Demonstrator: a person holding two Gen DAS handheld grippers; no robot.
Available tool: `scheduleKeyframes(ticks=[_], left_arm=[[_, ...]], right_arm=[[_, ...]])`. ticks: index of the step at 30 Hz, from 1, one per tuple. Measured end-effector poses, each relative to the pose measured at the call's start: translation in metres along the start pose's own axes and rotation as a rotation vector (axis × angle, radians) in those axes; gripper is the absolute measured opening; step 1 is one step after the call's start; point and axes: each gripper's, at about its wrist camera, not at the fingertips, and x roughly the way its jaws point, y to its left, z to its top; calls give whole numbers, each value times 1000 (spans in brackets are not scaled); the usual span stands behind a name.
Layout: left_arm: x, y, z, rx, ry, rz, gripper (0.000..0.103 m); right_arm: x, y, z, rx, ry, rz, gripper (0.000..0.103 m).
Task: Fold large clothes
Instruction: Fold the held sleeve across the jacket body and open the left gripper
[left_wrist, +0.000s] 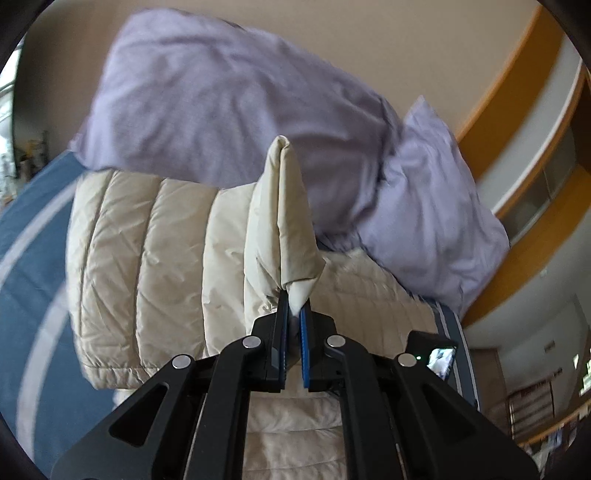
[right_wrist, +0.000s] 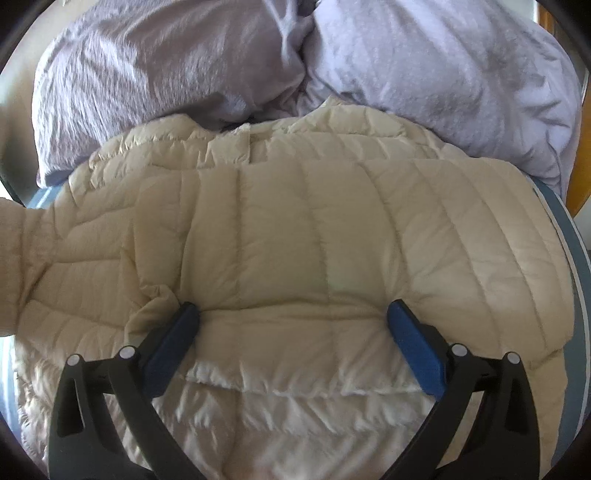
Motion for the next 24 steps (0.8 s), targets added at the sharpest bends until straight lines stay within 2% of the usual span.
scheduleKeyframes(ticks=[5,11,16,20,22,24], left_arm=[[41,-33,-16,44,82,-42,5],[91,-68,-40,108,177,-44,5],[123,-84,-58,121,255,-53,5],[130,-91,-63,127,287,-62,5],[124,-90,-62,134,277,-60,6],[118,-87,-60,138,267,-60,13]], right_arm=[[-31,-24,-8,0,-70,-36,101],[-39,-64,-15,28,-93,-83,101],[-45,-85,-20,50,-117,-111,101],[-50,-91,-23,57,-131,-116,101],[-52,-94,-24,61,-136,-117,101],[-54,-94,-25,64,-138,-115,101]])
